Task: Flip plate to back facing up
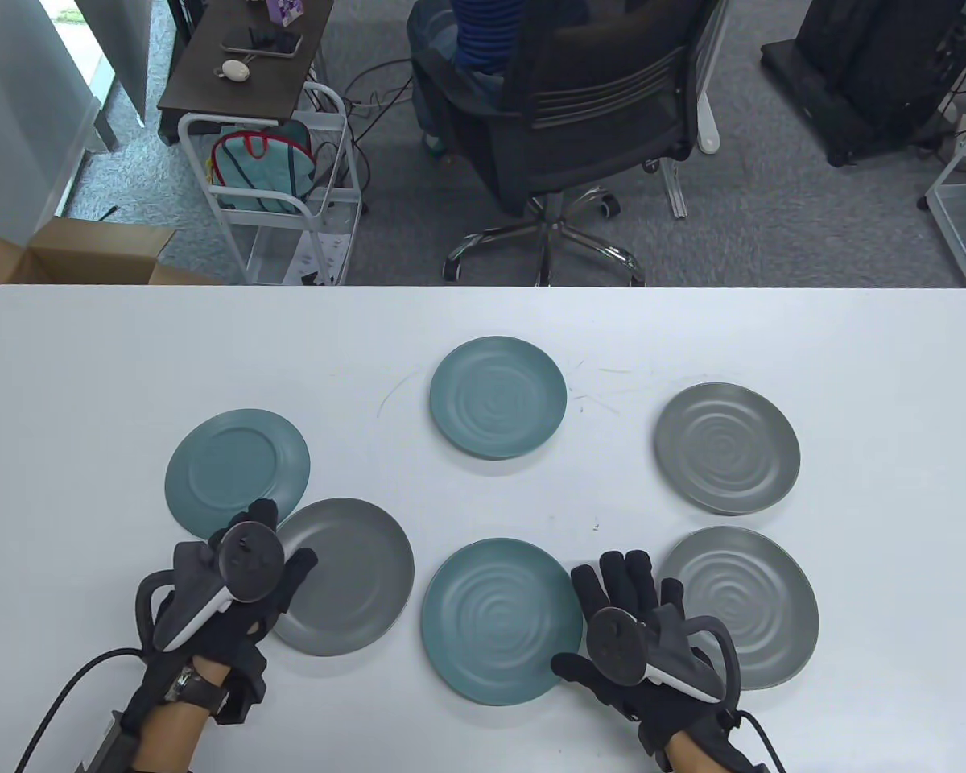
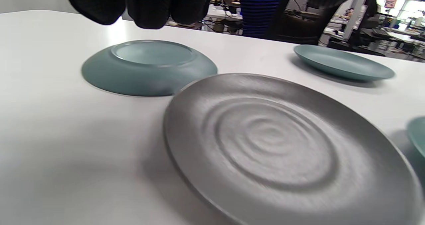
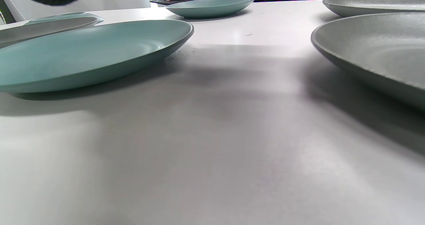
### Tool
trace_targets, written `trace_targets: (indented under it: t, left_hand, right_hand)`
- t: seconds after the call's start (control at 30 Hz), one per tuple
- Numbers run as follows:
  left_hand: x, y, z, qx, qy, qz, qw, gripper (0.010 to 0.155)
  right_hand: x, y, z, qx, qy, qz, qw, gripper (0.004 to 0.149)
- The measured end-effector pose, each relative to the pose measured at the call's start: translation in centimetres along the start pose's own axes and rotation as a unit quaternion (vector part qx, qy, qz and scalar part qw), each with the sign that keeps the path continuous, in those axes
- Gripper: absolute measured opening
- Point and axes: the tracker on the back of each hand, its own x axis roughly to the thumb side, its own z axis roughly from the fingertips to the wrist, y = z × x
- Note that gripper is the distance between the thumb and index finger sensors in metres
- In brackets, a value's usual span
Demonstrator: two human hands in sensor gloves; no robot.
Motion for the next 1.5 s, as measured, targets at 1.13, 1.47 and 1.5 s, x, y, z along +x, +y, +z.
trace_targets:
  t: [1.13,1.47,1.5]
  left_hand:
    - [6.4,-8.8,1.5,-0.068,-0.089,-0.154,0.982,0.084]
    - [7.0,-9.1,1.6,-0.031,-0.106,-0.194,0.975,0.08]
    - [7.1,-9.1,1.7,-0.03,-0.107,-0.198,0.974,0.08]
  right_hand:
    - [0.2,0.0,0.1,0.004,-0.001,0.0,1.0,0.096]
    - [0.1,0.0,0.1,0.005,-0.001,0.0,1.0,0.096]
    - [0.1,0.0,0.1,0.006,-0.001,0.0,1.0,0.096]
